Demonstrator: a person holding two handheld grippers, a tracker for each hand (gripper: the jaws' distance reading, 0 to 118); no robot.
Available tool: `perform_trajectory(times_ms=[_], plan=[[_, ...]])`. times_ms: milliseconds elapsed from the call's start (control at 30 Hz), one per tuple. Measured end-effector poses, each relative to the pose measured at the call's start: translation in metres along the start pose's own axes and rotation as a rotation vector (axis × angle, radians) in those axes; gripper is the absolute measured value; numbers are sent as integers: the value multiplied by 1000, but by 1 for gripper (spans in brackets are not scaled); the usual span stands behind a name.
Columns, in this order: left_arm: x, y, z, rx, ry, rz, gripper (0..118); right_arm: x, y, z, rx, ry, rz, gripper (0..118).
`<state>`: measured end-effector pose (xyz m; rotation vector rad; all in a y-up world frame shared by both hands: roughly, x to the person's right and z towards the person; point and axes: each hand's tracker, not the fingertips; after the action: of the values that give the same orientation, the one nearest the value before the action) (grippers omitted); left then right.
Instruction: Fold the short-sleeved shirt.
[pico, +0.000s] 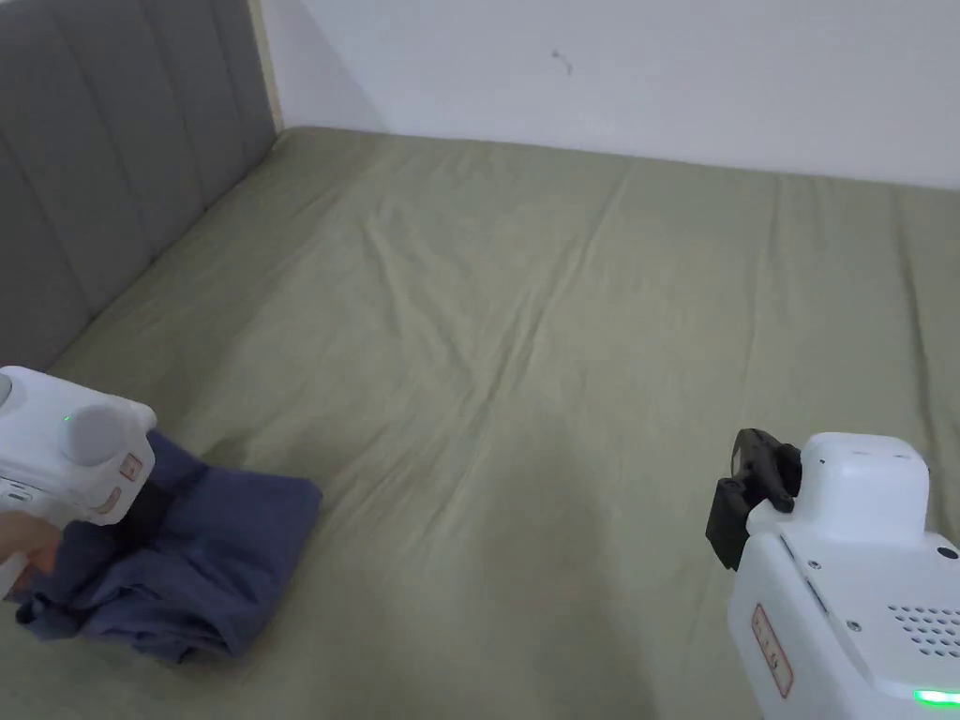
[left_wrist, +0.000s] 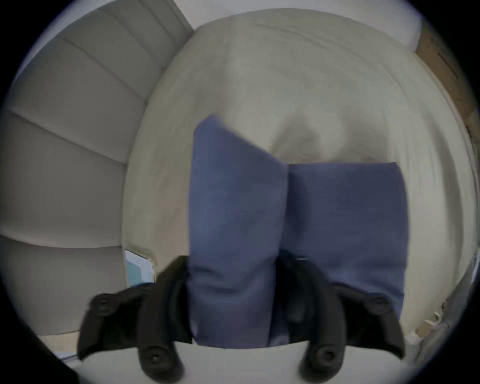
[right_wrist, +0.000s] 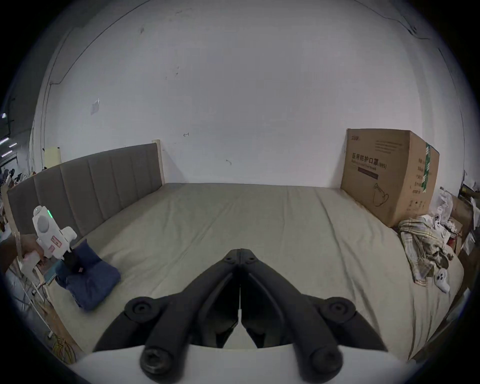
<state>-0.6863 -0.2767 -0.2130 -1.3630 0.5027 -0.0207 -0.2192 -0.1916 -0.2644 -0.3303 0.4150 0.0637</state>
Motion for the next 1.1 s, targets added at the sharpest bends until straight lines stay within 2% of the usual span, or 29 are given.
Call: perform_trajectory(times_ms=[33, 67, 100, 267, 367, 400, 433, 467, 533, 667, 767, 867, 967, 1100], plan=[[1, -1, -1, -9, 38, -13, 93, 0, -1, -1, -15, 8, 3, 1], [-1, -1, -2, 3, 67, -13, 101, 0, -2, -1, -24, 14, 5, 1], [-2, -2, 0, 16, 66, -6, 104, 0, -2, -1, -29, 15, 8, 1], [-7, -7, 25, 85, -53, 150, 104, 7, -5, -2, -57, 22, -5, 1], [4, -15, 49, 143, -149, 188, 103, 14, -6, 2, -70, 23, -22, 1], [10, -18, 58, 155, -202, 200, 101, 17, -7, 4, -69, 23, -24, 1], [18, -21, 69, 175, -263, 214, 85, 20, -7, 6, -68, 20, -24, 1], [28, -26, 80, 191, -332, 223, 61, 23, -7, 8, -67, 15, -24, 1], [49, -35, 96, 231, -423, 249, 3, 30, -8, 14, -64, 9, -30, 1], [105, -55, 128, 327, -371, 227, 2, 50, -9, 27, -64, 0, -52, 1], [149, -69, 156, 410, -396, 201, 1, 66, -9, 39, -65, -16, -49, 1], [181, -84, 189, 601, -404, 202, 1, 82, -5, 51, -60, -32, -64, 1], [205, -90, 218, 705, -419, 177, 1, 96, 5, 61, -46, -49, -59, 1], [231, -93, 261, 873, -317, 133, 1, 111, 26, 76, 24, -93, -26, 1]])
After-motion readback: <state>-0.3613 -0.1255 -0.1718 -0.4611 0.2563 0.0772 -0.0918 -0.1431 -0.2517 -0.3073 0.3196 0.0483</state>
